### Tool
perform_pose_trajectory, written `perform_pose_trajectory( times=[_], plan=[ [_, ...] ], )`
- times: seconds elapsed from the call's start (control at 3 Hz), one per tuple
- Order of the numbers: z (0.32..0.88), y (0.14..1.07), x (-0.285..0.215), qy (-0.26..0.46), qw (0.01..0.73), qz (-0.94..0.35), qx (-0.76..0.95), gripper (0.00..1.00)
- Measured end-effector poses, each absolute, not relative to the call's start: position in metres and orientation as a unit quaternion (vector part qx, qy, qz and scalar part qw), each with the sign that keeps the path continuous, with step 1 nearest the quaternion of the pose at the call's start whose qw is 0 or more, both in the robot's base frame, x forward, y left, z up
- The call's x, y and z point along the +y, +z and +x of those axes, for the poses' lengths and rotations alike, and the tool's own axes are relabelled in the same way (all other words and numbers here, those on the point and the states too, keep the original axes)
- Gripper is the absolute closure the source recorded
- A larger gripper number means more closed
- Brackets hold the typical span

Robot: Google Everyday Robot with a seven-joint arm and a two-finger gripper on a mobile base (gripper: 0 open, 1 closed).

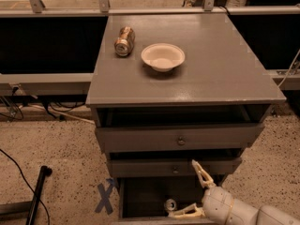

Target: Pick 7up can from bottom drawer and place on counter

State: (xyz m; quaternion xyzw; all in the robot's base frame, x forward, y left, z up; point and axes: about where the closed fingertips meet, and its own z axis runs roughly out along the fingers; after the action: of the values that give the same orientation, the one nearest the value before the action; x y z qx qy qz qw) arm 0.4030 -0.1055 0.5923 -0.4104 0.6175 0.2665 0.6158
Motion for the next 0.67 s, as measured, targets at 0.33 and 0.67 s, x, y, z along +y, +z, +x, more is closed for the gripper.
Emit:
perform_pose_trajectory(
  times=[0.33,0.67],
  plan=[
    [0.401,0.572,-0.113,0.259,0.595,-0.4,0.648,0.0],
    [0.39,0.522,-0.14,0.212,0.563,-0.398,0.692,0.0]
  ],
)
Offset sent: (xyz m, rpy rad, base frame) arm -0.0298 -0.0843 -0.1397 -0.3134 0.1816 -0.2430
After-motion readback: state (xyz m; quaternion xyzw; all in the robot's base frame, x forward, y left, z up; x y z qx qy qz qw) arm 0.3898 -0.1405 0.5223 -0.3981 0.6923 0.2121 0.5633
